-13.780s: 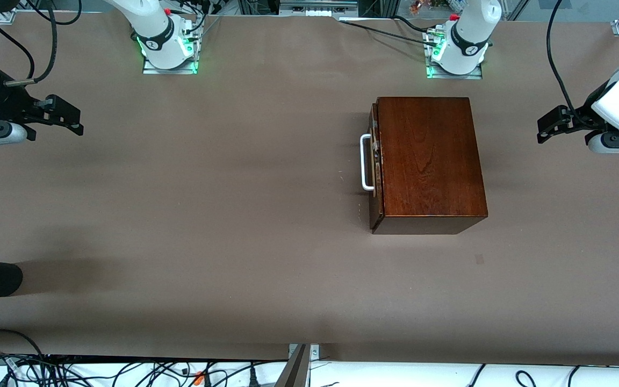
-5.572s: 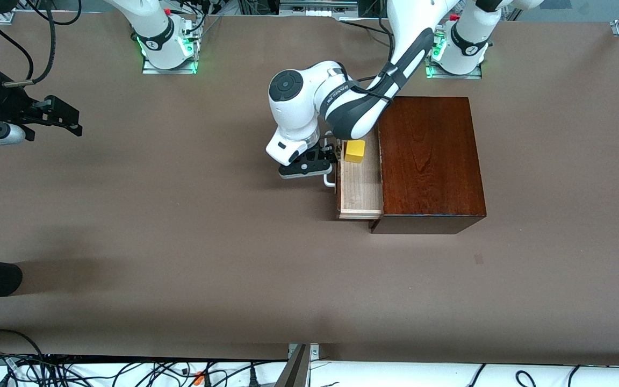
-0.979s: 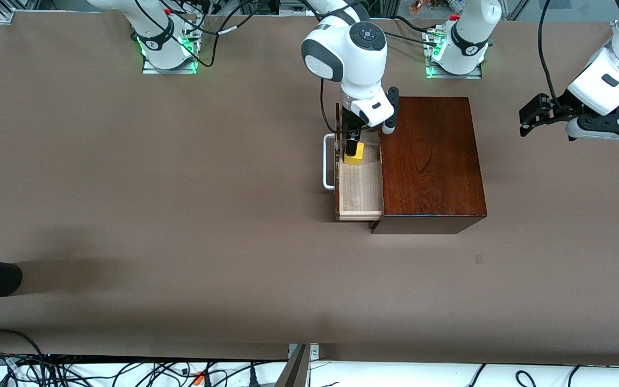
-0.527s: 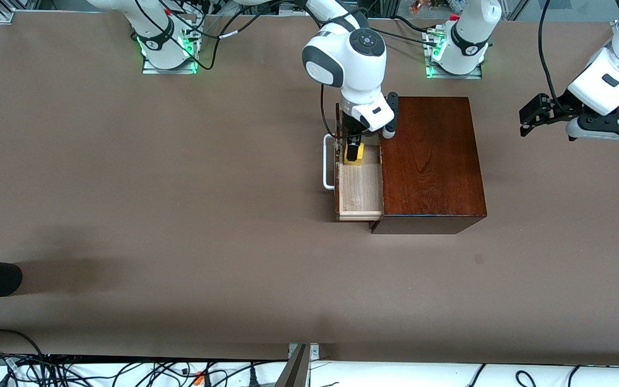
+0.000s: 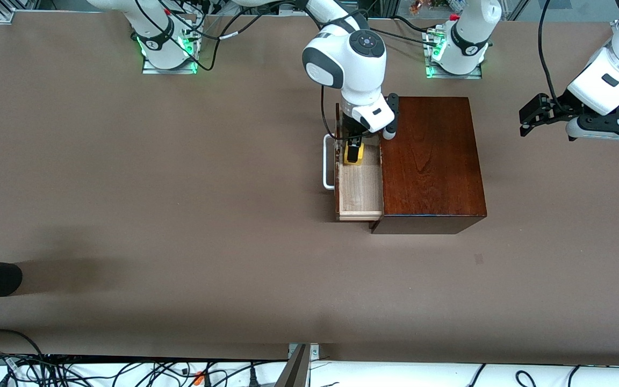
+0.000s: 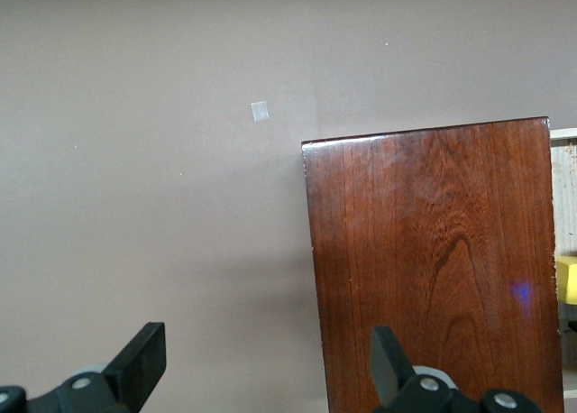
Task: Open drawer, take yellow block, close drawer
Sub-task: 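Lower the right gripper onto the yellow cube and close it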
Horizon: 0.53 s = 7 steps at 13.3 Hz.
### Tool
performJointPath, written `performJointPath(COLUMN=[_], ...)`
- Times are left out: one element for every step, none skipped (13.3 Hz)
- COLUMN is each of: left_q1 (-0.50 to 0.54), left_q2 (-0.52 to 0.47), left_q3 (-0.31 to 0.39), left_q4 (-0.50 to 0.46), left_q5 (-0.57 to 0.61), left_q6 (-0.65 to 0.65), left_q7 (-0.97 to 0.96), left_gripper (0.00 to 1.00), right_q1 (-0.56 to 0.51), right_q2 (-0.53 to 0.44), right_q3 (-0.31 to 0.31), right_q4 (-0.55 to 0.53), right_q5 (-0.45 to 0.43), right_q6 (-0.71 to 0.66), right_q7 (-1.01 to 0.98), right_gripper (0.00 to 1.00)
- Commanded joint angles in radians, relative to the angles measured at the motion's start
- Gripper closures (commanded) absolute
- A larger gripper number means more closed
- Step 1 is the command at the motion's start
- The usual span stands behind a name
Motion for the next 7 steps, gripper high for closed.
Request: performJointPath(left_q1=[0.010,0.010,0.010,0.010,0.010,0.010,0.010], left_q2=[0.018,0.018,0.018,0.016,0.016,0.016,0.016], left_q3=[-0.009,-0.009,-0.009,-0.009,-0.009,-0.010,-0.010], left_q4=[0.037,0.037,0.037,0.037,0.037,0.037,0.037], left_q5=[-0.010,-0.011,-0.011,-0.010,-0.010,-0.011,-0.011], left_q6=[-0.024,-0.024,-0.024,-0.024,-0.024,-0.024,-0.024], left_q7=[0.001,0.001,0.001,0.001,0.000,-0.002,-0.003], left_gripper=[0.00,0.00,0.00,0.00,0.00,0.00,0.00], right_q1=[-0.001,-0.001,-0.001,-0.001,-0.001,-0.001,-0.001], right_q2=[0.025,0.028,0.028,0.028,0.028,0.028,0.026], right_q3=[-0.002,-0.002,-0.002,-0.002,-0.002,-0.002,-0.002], right_q4=[0.029,0.029,0.029,0.029,0.029,0.029,0.029], right_q5=[-0.011,-0.011,-0.011,-0.011,-0.011,-0.011,-0.011], right_q6=[0.007,0.007,0.007,0.007,0.007,0.007,0.005], right_q7=[-0.015,-0.017,-0.017,-0.020,-0.029,-0.031,-0.029], right_gripper=[0.00,0.00,0.00,0.02,0.07,0.21,0.39])
